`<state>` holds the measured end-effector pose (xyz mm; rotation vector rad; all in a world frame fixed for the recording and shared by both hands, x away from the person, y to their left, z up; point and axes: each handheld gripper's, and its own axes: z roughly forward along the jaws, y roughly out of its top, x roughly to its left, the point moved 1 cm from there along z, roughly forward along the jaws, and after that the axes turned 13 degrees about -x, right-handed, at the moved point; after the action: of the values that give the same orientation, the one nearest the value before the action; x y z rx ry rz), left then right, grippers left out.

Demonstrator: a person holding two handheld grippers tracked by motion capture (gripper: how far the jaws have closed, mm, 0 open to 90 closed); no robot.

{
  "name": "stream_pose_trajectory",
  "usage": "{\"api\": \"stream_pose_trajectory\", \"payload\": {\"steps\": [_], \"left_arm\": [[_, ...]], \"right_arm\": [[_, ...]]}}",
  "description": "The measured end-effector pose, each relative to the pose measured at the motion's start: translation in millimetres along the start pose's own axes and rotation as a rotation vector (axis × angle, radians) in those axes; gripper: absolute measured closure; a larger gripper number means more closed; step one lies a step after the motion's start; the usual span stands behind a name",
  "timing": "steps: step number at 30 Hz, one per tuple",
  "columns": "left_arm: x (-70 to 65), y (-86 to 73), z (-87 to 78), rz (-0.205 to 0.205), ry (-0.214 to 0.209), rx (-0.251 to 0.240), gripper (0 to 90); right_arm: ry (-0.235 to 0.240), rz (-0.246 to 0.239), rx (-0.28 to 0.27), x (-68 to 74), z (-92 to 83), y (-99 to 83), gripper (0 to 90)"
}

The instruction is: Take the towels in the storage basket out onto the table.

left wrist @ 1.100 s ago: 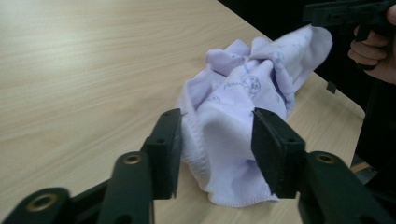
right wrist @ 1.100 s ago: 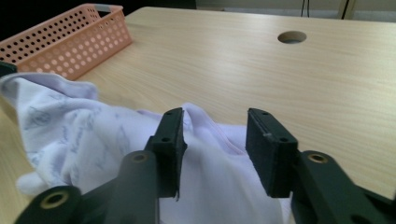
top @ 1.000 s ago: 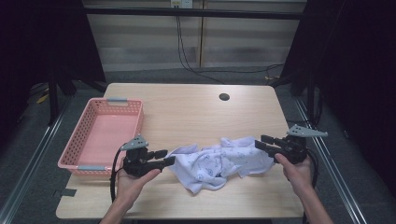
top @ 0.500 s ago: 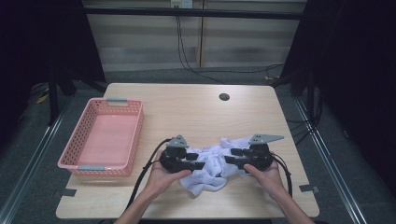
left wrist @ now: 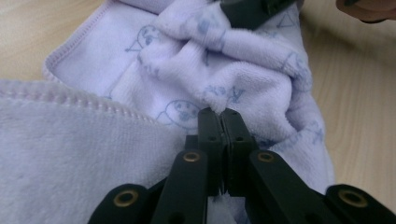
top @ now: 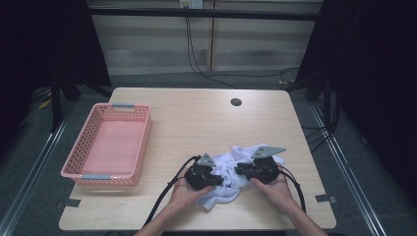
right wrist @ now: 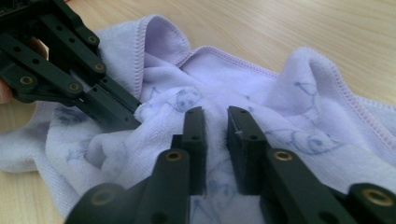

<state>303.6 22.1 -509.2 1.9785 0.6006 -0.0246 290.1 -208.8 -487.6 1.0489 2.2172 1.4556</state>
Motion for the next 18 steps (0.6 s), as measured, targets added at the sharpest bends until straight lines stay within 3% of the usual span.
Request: {"api": "stream_pose_trajectory", "payload": {"steps": [1, 4, 7, 12, 18], "left_arm": [[0.1, 0.6, -2.0, -0.001, -0.005, 0.019, 88.7], [-4.1, 1.2, -8.7, -0.014, -0.029, 0.008, 88.8], [-10.1, 9.1, -24.7, -0.030, -0.068, -0.044, 88.9], [-15.8, 21.2, -55.6, -0.042, -0.112, -0.128, 88.9], [-17.1, 27.0, -82.9, -0.058, -0.125, -0.202, 89.0]], "right_arm": [[0.000, 0.007, -0.002, -0.8, -1.0, 0.9, 81.7], [0.027, 0.044, -0.036, -5.3, -7.3, 4.8, 82.4], [0.059, 0.086, -0.094, -10.5, -19.0, 13.6, 82.7], [0.027, 0.108, -0.165, -17.7, -35.0, 32.0, 83.6], [0.042, 0.132, -0.244, -28.0, -41.0, 52.5, 84.1]]}}
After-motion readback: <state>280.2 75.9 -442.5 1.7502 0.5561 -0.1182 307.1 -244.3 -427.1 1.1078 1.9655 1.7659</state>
